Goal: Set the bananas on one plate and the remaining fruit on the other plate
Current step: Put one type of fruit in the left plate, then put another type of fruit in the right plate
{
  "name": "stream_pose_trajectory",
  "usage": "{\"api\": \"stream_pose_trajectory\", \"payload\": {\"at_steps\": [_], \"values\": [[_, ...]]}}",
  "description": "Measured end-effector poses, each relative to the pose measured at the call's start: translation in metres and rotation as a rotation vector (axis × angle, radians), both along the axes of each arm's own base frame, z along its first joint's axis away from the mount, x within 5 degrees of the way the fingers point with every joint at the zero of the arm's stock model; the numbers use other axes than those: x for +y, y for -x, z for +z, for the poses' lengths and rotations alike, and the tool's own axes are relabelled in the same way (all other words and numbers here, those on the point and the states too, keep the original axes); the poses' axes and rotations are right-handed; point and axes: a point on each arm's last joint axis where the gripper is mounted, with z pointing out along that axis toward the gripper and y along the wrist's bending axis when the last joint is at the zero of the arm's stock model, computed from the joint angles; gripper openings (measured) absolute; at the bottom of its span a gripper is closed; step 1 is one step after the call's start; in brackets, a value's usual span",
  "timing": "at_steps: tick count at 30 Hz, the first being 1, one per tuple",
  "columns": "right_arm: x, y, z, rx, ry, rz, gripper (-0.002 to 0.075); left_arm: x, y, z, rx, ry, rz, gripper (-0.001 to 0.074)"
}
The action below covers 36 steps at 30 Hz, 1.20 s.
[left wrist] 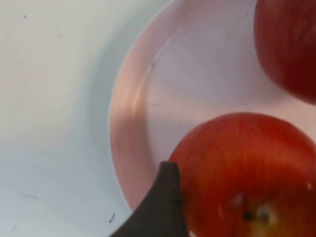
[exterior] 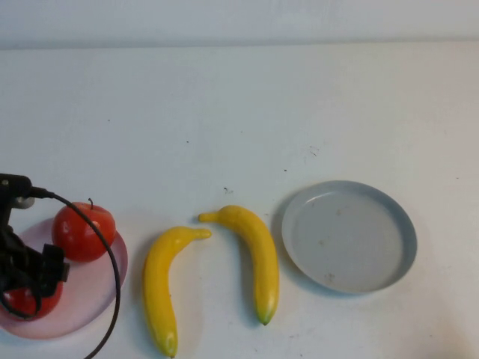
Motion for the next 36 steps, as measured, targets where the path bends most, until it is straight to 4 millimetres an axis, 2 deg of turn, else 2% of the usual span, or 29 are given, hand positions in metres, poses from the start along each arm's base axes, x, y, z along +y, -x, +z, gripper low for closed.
{"api": "stream_pose_trajectory", "payload": {"at_steps": [5,9,17,23,25,29,32,36], "values": [[0.0,0.0,0.0,0.0,0.0,0.0,-0.0015,0.001,0.006,-0.008,0.033,-0.005,0.0,0.0669],[0.0,0.0,0.0,0.0,0.0,0.0,-0.0015,0.002,0.011,-0.004,0.017,-0.004,0.002,0.0669],[0.0,0.0,0.0,0.0,0.0,0.0,-0.0015,0.005,0.034,0.037,-0.179,0.032,0.007,0.0669],[0.0,0.0,0.0,0.0,-0.001,0.0,-0.0016,0.007,0.071,0.06,-0.217,0.122,0.064,0.0652],[0.0,0.0,0.0,0.0,-0.001,0.0,-0.0015,0.009,0.089,0.067,-0.22,0.143,0.077,0.055],[0.0,0.0,0.0,0.0,-0.001,0.0,-0.0015,0.014,0.123,0.077,-0.283,0.16,0.083,0.0171],[0.0,0.0,0.0,0.002,-0.001,0.0,-0.0015,0.017,0.148,0.085,-0.365,0.193,0.082,0.0057],[0.0,0.0,0.0,0.002,-0.001,0.0,-0.0015,0.017,0.177,0.093,-0.478,0.267,0.07,0.0013]]}}
